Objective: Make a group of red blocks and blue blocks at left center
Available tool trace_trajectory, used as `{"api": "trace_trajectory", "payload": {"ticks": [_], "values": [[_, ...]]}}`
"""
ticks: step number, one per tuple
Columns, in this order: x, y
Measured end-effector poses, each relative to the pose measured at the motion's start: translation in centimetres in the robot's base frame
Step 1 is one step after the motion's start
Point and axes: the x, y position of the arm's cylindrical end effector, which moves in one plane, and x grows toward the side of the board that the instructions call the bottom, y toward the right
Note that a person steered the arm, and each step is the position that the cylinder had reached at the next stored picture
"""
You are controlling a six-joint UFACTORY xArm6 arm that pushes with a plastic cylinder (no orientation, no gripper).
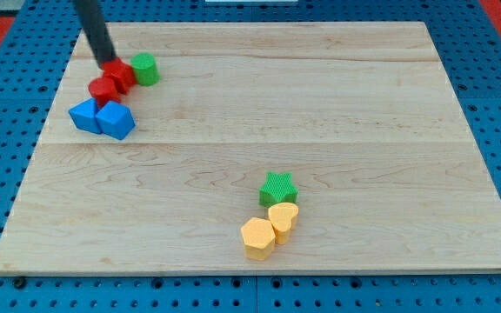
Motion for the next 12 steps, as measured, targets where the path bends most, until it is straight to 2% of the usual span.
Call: {"api": "trace_trajectory", "payload": {"ticks": [1, 2, 3, 4, 6, 7, 8, 9, 11, 12], "values": [[0.6, 6.0], [3.7, 4.4], [1.3, 1.0], [1.9, -5.2], [8.1, 1.8], [4.2, 0.5], [3.9, -6.7], [7.8, -10.5], [13.9, 5.2], [14.8, 7.0]]}}
